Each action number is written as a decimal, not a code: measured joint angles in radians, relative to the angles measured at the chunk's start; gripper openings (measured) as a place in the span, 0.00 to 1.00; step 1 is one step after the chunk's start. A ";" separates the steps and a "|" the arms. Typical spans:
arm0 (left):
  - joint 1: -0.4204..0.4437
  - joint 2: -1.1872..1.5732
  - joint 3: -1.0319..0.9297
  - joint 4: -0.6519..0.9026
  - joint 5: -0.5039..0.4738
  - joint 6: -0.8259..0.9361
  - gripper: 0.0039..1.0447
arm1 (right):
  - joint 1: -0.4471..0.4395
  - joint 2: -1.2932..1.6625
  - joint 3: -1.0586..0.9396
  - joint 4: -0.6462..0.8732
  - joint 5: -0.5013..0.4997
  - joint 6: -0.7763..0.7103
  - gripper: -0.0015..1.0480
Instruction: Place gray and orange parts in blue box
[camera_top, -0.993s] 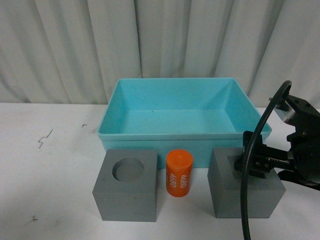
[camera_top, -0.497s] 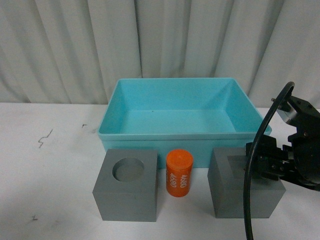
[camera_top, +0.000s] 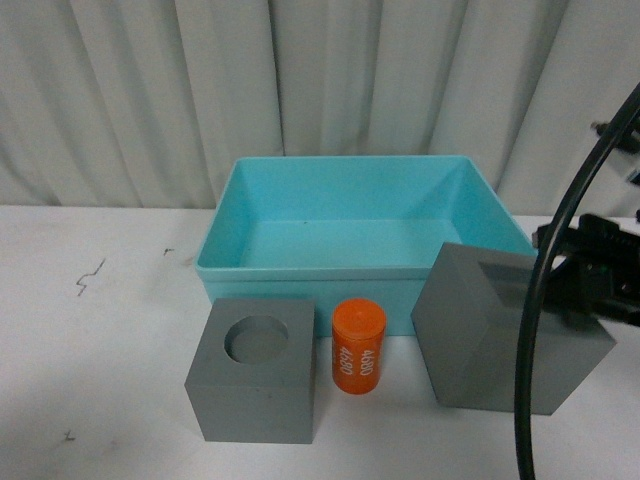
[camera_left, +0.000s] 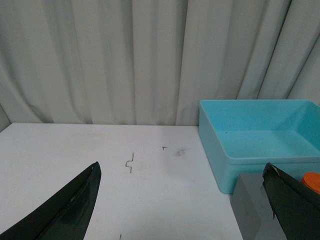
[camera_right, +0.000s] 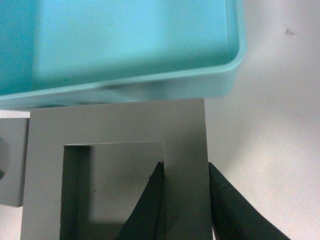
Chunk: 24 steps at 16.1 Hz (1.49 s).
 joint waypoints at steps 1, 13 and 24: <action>0.000 0.000 0.000 0.000 0.000 0.000 0.94 | 0.005 -0.060 0.009 -0.036 -0.014 -0.008 0.18; 0.000 0.000 0.000 0.000 0.000 0.000 0.94 | -0.021 0.168 0.402 -0.058 0.059 0.014 0.18; 0.000 0.000 0.000 0.000 0.000 0.000 0.94 | 0.029 0.485 0.755 -0.175 0.127 0.015 0.18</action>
